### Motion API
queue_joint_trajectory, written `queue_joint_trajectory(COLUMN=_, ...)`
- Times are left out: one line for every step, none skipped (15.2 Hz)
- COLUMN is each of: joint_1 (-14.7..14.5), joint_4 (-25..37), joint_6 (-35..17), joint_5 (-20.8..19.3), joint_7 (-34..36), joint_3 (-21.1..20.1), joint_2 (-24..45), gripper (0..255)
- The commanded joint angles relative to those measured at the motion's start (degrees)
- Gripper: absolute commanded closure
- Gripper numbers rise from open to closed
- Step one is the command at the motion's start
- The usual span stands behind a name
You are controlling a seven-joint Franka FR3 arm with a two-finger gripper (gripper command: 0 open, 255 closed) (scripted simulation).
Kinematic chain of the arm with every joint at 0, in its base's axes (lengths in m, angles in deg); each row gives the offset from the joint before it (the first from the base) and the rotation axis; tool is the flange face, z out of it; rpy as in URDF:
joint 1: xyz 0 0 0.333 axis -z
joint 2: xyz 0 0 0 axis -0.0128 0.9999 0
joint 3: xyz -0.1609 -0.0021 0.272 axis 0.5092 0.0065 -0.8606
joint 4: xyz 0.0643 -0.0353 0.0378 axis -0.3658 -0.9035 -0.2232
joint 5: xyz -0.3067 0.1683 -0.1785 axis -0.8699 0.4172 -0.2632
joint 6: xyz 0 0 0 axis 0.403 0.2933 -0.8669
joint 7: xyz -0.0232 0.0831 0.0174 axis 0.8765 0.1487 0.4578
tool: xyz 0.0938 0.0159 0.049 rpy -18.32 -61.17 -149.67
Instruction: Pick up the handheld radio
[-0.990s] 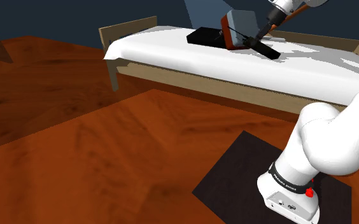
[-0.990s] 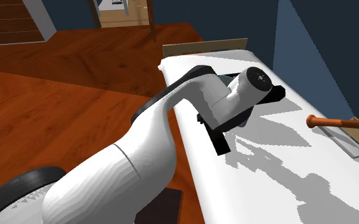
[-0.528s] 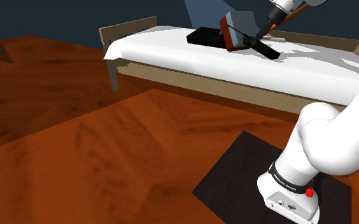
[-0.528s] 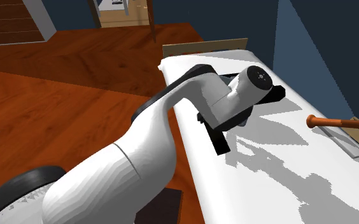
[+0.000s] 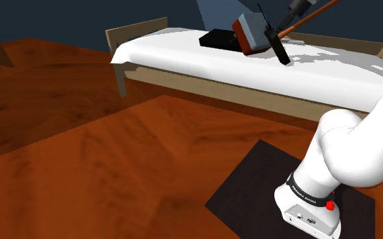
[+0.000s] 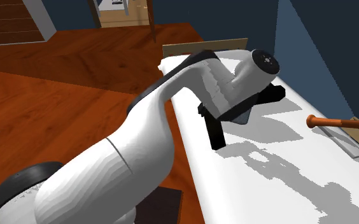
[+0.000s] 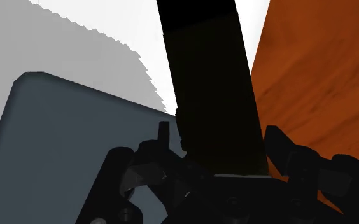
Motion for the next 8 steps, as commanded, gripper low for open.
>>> queue_joint_trajectory(joint_1=-0.4, joint_4=2.1, joint_6=1.7, joint_5=0.3, joint_7=0.2, joint_3=0.2, joint_2=0.5, gripper=255)
queue_joint_trajectory(joint_1=-0.6, joint_4=3.0, joint_6=2.4, joint_5=0.5, joint_7=0.3, joint_3=0.3, joint_2=0.7, gripper=255)
queue_joint_trajectory(joint_1=-0.8, joint_4=4.0, joint_6=3.1, joint_5=0.6, joint_7=0.4, joint_3=0.5, joint_2=1.0, gripper=255)
queue_joint_trajectory(joint_1=-1.1, joint_4=5.0, joint_6=3.9, joint_5=0.8, joint_7=0.5, joint_3=0.6, joint_2=1.3, gripper=255)
queue_joint_trajectory(joint_1=-1.3, joint_4=6.0, joint_6=4.6, joint_5=1.0, joint_7=0.6, joint_3=0.8, joint_2=1.6, gripper=255)
queue_joint_trajectory(joint_1=-1.6, joint_4=7.0, joint_6=5.4, joint_5=1.2, joint_7=0.7, joint_3=1.0, joint_2=1.9, gripper=255)
queue_joint_trajectory(joint_1=-1.6, joint_4=7.1, joint_6=5.5, joint_5=1.2, joint_7=0.7, joint_3=1.0, joint_2=1.9, gripper=255)
queue_joint_trajectory(joint_1=-1.6, joint_4=7.2, joint_6=5.5, joint_5=1.2, joint_7=0.7, joint_3=1.0, joint_2=1.9, gripper=255)
